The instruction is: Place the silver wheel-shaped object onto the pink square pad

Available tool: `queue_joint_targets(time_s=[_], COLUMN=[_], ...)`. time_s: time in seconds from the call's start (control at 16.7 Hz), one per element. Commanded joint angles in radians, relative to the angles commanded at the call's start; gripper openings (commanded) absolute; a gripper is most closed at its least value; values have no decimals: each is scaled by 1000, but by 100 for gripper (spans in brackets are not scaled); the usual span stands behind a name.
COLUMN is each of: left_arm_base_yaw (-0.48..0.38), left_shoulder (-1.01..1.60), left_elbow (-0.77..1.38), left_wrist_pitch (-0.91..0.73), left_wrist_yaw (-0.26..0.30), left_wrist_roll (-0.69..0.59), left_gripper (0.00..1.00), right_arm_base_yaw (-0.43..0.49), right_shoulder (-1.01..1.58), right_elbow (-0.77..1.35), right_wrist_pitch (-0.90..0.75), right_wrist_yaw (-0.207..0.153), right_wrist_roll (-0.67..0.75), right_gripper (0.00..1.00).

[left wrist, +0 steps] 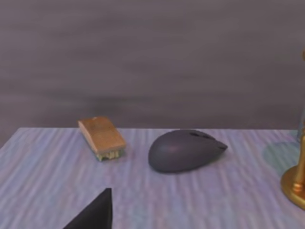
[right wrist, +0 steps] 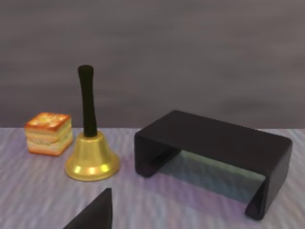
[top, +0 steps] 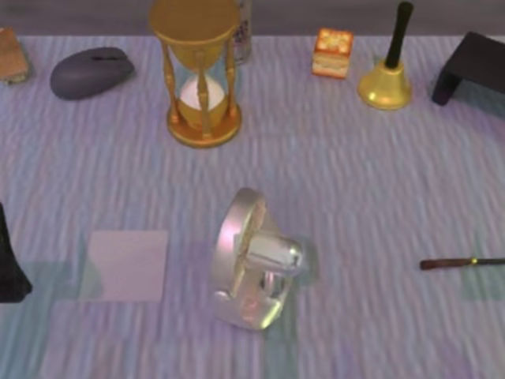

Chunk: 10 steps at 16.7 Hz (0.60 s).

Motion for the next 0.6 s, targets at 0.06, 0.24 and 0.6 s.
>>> queue_joint_targets(time_s=[0.06,0.24,0.6], left_arm_base_yaw=[0,-15,-151], left_shoulder=[0,31,374], left_elbow=[0,29,344], left_wrist_pitch=[0,-28,-302], left_wrist_yaw=[0,2,4], left_wrist_roll=[0,-5,-64], left_gripper=[100,100,100], right_arm_base_yaw=[0,0,0], right_shoulder=[0,0,0], right_elbow=[0,0,0], right_wrist_pitch=[0,0,0], right_wrist_yaw=[0,0,0], right_wrist_roll=[0,0,0], right_gripper=[100,100,100])
